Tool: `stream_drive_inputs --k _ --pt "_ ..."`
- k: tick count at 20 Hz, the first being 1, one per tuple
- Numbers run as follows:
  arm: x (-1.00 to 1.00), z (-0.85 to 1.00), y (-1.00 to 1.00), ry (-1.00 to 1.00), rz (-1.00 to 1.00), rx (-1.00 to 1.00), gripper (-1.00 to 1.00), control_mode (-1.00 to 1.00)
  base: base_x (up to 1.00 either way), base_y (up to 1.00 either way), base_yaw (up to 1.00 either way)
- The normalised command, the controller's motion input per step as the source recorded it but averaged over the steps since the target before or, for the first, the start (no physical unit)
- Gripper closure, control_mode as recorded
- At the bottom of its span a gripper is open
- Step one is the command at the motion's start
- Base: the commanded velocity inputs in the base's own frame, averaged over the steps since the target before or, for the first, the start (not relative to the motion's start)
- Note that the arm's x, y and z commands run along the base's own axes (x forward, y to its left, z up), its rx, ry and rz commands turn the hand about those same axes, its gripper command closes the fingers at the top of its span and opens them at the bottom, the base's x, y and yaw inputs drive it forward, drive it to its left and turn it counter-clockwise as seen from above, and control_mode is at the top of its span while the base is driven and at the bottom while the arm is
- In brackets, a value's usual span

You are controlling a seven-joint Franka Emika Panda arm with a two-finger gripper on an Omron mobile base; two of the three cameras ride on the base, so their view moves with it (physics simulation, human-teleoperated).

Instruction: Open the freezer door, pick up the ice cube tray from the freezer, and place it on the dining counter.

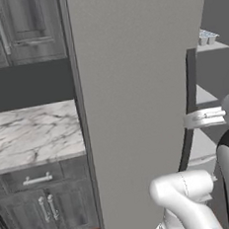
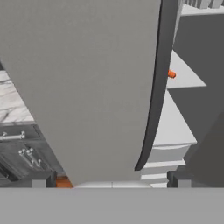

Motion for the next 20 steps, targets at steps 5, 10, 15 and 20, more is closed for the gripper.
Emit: stream_drive_inputs --k 5,10,15,20 --pt "0.00 0.00 0.00 0.00 0.00 0.00 -1.00 1.00 0.00 -0.43 -0.06" --pt "0.00 0.00 0.00 0.00 0.00 0.00 -1.00 1.00 0.02 -0.41 -0.17" --pt "0.00 0.00 0.00 0.00 0.00 0.00 -1.00 1.00 0.00 -0.30 -0.27" --pt "0.00 0.00 0.00 0.00 0.00 0.00 -1.00 1.00 0.04 -0.23 -0.25"
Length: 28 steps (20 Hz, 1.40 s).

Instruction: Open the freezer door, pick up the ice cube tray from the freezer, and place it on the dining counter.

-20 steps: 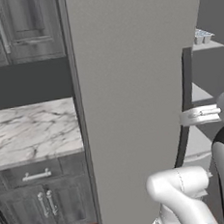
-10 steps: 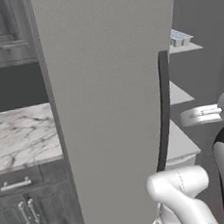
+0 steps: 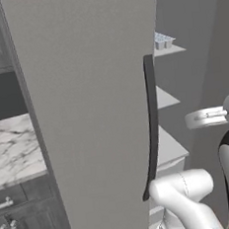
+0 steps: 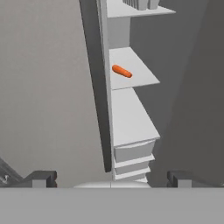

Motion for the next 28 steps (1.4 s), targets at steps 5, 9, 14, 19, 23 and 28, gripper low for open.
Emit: stream_drive_inputs --k 5,9,14,19,23,28 --pt "0.00 0.00 0.00 0.00 0.00 0.00 -1.00 1.00 0.12 -0.19 -0.19" --pt "0.00 0.00 0.00 0.00 0.00 0.00 -1.00 1.00 0.12 -0.26 -0.20" --pt "0.00 0.00 0.00 0.00 0.00 0.00 -1.00 1.00 0.15 -0.23 -0.21" --pt "0.00 0.00 0.00 0.00 0.00 0.00 -1.00 1.00 0.22 -0.30 -0.20" --pt "0.00 0.00 0.00 0.00 0.00 0.00 -1.00 1.00 0.34 -0.34 -0.18" --pt "0.00 0.00 0.00 0.00 0.00 0.00 -1.00 1.00 0.37 -0.30 -0.14"
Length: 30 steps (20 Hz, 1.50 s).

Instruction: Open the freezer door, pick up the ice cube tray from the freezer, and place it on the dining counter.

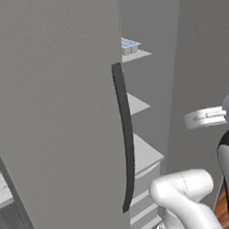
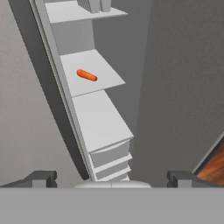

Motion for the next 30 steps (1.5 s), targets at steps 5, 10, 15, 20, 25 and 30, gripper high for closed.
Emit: stream_drive_inputs --k 5,10,15,20,25,30 --pt "0.00 0.00 0.00 0.00 0.00 0.00 -1.00 1.00 0.48 -0.02 -0.02" --pt "0.00 0.00 0.00 0.00 0.00 0.00 -1.00 1.00 0.62 -0.03 0.00" --pt "0.00 0.00 0.00 0.00 0.00 0.00 -1.00 1.00 0.66 0.00 0.00" --pt "0.00 0.00 0.00 0.00 0.00 0.00 -1.00 1.00 0.61 0.02 0.00" --pt "0.00 0.00 0.00 0.00 0.00 0.00 -1.00 1.00 0.68 0.07 0.00" --pt "0.00 0.00 0.00 0.00 0.00 0.00 -1.00 1.00 0.63 0.01 0.00"
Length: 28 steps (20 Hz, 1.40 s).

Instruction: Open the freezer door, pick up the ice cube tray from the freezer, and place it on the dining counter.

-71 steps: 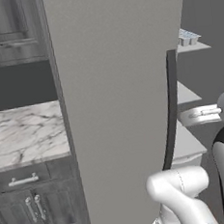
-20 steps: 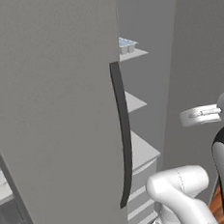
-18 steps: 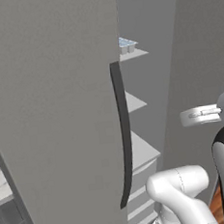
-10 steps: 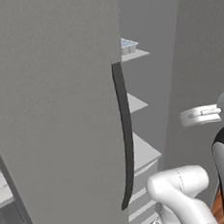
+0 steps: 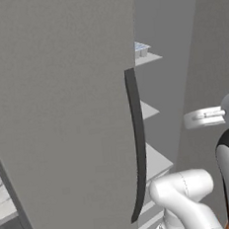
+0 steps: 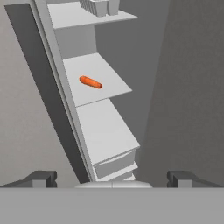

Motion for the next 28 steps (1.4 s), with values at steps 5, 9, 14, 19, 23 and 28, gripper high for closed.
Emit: stream_drive_inputs --k 5,9,14,19,23,28 --pt "0.00 0.00 0.00 0.00 0.00 0.00 -1.00 1.00 0.43 0.00 0.00" --pt "0.00 0.00 0.00 0.00 0.00 0.00 -1.00 1.00 0.08 0.00 0.00" --pt "0.00 0.00 0.00 0.00 0.00 0.00 -1.00 1.00 0.00 0.00 0.00" --pt "0.00 0.00 0.00 0.00 0.00 0.00 -1.00 -1.00 0.00 0.00 0.00" --pt "0.00 0.00 0.00 0.00 0.00 0.02 -1.00 -1.00 0.00 0.00 0.00" --pt "0.00 0.02 0.00 0.00 -0.08 0.13 -1.00 -1.00 0.00 0.00 0.00"
